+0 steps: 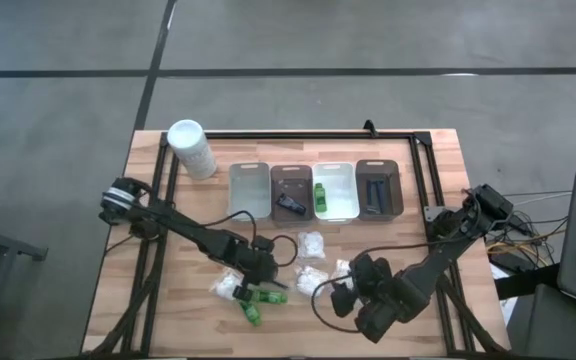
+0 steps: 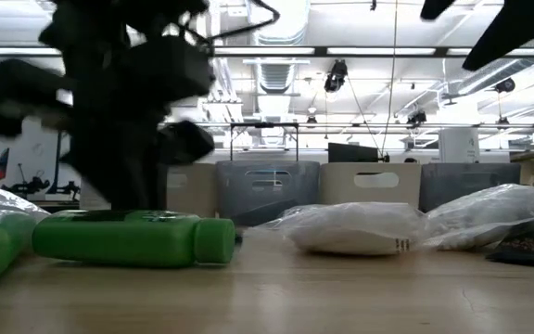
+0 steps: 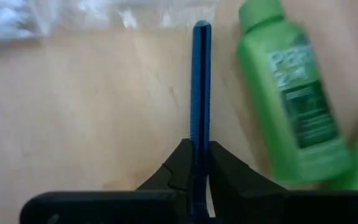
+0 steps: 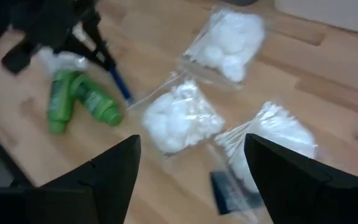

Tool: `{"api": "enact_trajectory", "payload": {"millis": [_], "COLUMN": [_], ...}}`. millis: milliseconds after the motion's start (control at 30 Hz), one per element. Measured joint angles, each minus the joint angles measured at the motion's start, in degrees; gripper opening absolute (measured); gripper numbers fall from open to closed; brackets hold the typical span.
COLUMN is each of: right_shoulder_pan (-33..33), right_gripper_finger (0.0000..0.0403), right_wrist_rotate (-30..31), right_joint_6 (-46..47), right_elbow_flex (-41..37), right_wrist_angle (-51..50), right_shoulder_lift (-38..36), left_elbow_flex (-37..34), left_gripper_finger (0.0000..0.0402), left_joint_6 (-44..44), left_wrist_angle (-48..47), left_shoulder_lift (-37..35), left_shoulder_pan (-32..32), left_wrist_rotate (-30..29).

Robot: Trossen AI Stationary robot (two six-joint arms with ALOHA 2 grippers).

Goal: Pick & Place Travel size toiletries
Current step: Put the blue razor into the right black bin

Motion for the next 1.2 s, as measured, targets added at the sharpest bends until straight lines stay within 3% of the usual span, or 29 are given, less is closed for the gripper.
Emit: {"api": "enact_trajectory", "payload": {"millis": [300, 567, 800, 1000, 1200], "right_shoulder_pan": [-1.26, -2.49, -5.61, -7.14, -7.12], "right_gripper_finger": [0.0271, 0.0299, 0.0337, 0.0362, 0.0354], "right_wrist_rotate": [0.15, 4.68, 4.71, 4.70, 3.87], "right_joint_6": [-15.81, -32.60, -48.53, -54.71, -57.57], "right_elbow_flex": [0.19, 0.22, 0.23, 1.92, 3.36], "right_wrist_angle": [11.97, 16.11, 22.37, 22.88, 22.85], "right_shoulder_lift": [-1.63, -6.63, -8.50, -8.83, -8.83], "left_elbow_flex": [2.21, 2.66, 4.17, 6.31, 6.94], "left_gripper_finger": [0.0031, 0.0030, 0.0030, 0.0031, 0.0034], "left_joint_6": [-8.06, -14.16, -15.98, -15.94, -15.74], "left_wrist_angle": [-0.07, 8.93, 16.98, 17.09, 17.10], "left_shoulder_lift": [-13.32, -20.26, -19.56, -17.54, -15.47], "left_shoulder_pan": [2.72, 6.88, 7.41, 7.41, 7.43], "left_wrist_rotate": [4.85, 13.16, 12.86, 12.66, 10.97]}}
